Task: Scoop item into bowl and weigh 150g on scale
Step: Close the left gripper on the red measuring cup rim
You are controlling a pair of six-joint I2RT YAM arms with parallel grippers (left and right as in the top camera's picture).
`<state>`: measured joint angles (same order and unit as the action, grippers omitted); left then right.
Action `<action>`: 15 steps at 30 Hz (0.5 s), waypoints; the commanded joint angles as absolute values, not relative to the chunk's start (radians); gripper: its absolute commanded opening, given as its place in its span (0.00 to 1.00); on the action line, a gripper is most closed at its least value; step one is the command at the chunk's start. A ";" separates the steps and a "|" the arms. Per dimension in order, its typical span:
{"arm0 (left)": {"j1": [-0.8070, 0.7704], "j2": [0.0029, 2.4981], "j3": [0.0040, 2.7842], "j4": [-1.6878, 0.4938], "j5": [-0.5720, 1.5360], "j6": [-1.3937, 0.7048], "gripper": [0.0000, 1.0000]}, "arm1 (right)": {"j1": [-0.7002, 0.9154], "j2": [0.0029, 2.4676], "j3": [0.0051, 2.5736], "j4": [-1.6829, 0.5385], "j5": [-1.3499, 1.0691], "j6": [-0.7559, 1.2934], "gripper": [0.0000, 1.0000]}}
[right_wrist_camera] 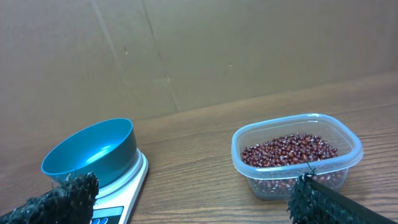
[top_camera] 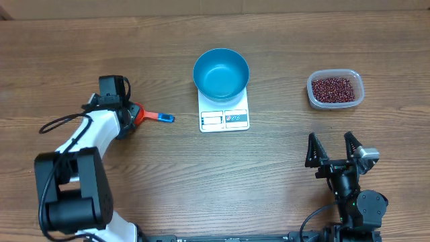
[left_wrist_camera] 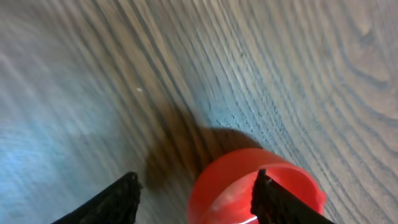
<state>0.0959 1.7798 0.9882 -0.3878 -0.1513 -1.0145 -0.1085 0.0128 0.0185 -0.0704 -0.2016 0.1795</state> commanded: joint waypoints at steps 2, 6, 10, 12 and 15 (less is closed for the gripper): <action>0.091 1.846 0.982 -0.358 -0.043 -1.029 0.51 | -0.100 0.003 0.008 -0.065 -0.191 0.178 1.00; 0.091 1.853 0.982 -0.358 -0.043 -1.029 0.38 | -0.100 0.003 0.008 -0.065 -0.191 0.178 1.00; 0.091 1.853 0.982 -0.357 -0.043 -1.029 0.31 | -0.100 0.003 0.008 -0.065 -0.191 0.178 1.00; 0.091 1.853 0.982 -0.357 -0.043 -1.029 0.33 | -0.100 0.003 0.008 -0.065 -0.191 0.178 1.00; 0.091 1.853 0.982 -0.358 -0.043 -1.029 0.41 | -0.100 0.003 0.008 -0.065 -0.191 0.178 1.00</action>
